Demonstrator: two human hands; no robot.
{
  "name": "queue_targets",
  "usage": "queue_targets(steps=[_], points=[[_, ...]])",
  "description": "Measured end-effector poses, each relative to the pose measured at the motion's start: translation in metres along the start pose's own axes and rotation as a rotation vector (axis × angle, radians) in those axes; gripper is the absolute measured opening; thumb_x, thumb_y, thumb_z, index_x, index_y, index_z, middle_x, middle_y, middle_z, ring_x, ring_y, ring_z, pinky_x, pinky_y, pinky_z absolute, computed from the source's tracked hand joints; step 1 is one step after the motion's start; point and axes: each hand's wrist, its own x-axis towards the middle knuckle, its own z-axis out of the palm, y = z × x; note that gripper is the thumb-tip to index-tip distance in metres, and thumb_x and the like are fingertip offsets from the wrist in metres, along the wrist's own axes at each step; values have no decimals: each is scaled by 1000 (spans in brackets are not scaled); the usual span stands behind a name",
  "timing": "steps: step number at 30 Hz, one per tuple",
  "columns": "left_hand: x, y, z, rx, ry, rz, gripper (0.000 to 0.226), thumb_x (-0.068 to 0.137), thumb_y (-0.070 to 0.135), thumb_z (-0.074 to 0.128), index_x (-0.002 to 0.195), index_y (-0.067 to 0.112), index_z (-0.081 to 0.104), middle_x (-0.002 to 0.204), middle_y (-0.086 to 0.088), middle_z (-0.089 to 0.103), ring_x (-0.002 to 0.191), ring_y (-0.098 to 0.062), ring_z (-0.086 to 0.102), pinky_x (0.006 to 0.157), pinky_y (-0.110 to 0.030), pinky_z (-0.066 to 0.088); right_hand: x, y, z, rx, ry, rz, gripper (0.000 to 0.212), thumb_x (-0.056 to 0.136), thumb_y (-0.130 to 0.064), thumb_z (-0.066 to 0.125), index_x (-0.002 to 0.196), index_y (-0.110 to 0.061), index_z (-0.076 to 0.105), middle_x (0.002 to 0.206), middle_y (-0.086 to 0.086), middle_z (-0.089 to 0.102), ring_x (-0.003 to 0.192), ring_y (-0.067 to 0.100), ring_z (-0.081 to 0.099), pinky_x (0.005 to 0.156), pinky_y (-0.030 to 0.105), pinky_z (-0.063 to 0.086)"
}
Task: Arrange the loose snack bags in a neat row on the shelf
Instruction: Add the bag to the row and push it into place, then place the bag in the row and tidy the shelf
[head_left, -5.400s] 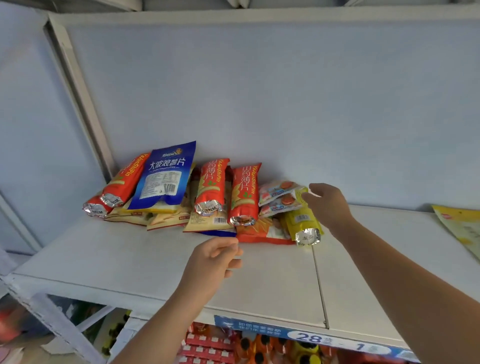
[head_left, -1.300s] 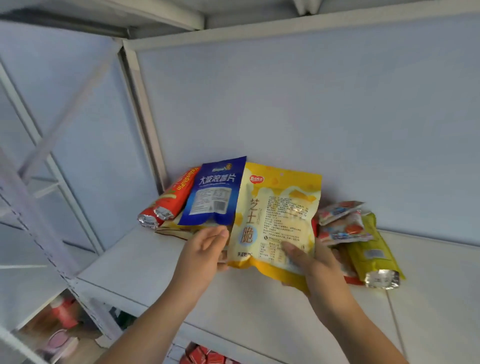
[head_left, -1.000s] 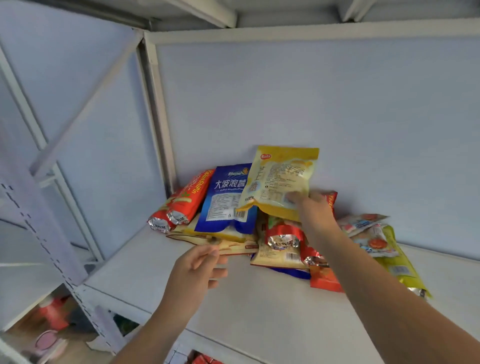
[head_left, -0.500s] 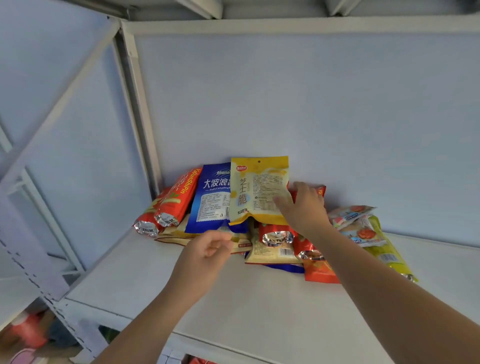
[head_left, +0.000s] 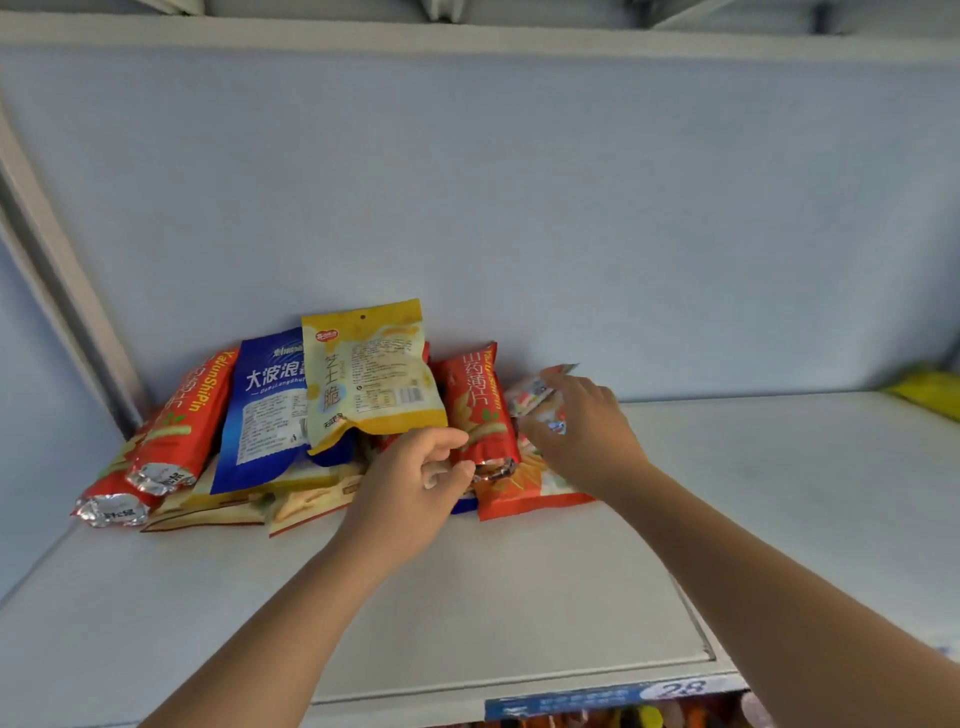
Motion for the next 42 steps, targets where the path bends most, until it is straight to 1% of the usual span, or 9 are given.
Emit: queue_targets(steps=[3, 6, 9, 14, 24, 31, 35, 37, 42], points=[[13, 18, 36, 3, -45, 96, 27, 93, 31, 68, 120, 36, 65, 114, 25, 64, 106, 12, 58, 88, -15, 50, -16, 37, -21, -47, 14, 55, 66, 93, -48, 64, 150, -20, 45, 152, 1, 49, 142, 26, 38, 116, 41, 34], [27, 39, 80, -24, -130, 147, 31, 91, 28, 71, 122, 31, 67, 117, 20, 67, 109, 8, 61, 90, -13, 51, -29, 83, -46, -88, 31, 105, 66, 95, -51, 61, 151, -20, 44, 154, 0, 47, 145, 25, 35, 117, 42, 34], [40, 62, 131, 9, -204, 183, 34, 89, 32, 73, 122, 31, 66, 118, 18, 66, 111, 3, 61, 97, -25, 52, -40, 134, -73, -111, 67, 156, 64, 96, -51, 61, 150, -20, 45, 154, -1, 47, 146, 25, 34, 118, 42, 34], [59, 101, 227, 84, -297, 234, 34, 88, 30, 74, 122, 30, 66, 120, 15, 65, 110, -2, 60, 96, -24, 48, -56, 240, -117, -156, 101, 270, 57, 96, -49, 61, 146, -24, 49, 150, -2, 50, 142, 25, 39, 114, 41, 37], [94, 174, 402, 126, -445, 178, 32, 92, 36, 69, 122, 37, 62, 121, 24, 62, 113, 4, 58, 100, -24, 47, -39, 465, -225, -289, 59, 531, 56, 94, -48, 62, 144, -25, 51, 146, 0, 53, 140, 26, 41, 111, 41, 36], [120, 200, 464, 137, -472, 106, 29, 93, 34, 69, 120, 38, 62, 118, 28, 61, 108, 12, 55, 94, -17, 44, 29, 566, -283, -555, 10, 563, 73, 90, -51, 66, 151, -22, 39, 158, 9, 39, 148, 33, 31, 115, 49, 32], [133, 207, 486, 154, -476, 85, 26, 93, 33, 69, 115, 42, 60, 116, 31, 60, 108, 12, 56, 94, -18, 45, 63, 609, -298, -612, 2, 560, 71, 85, -43, 71, 147, -25, 41, 153, 11, 39, 148, 35, 27, 113, 51, 30], [138, 212, 496, 157, -481, 78, 25, 93, 34, 68, 114, 44, 59, 115, 32, 60, 107, 16, 54, 94, -18, 45, 75, 630, -301, -627, -41, 607, 75, 87, -42, 71, 150, -24, 35, 154, 13, 37, 149, 38, 23, 115, 54, 27], [144, 218, 510, 147, -493, 58, 23, 94, 34, 67, 116, 41, 61, 114, 33, 60, 108, 16, 55, 93, -16, 44, 83, 660, -296, -657, 4, 636, 67, 91, -34, 65, 149, -22, 34, 141, 12, 51, 130, 37, 47, 103, 48, 39]])
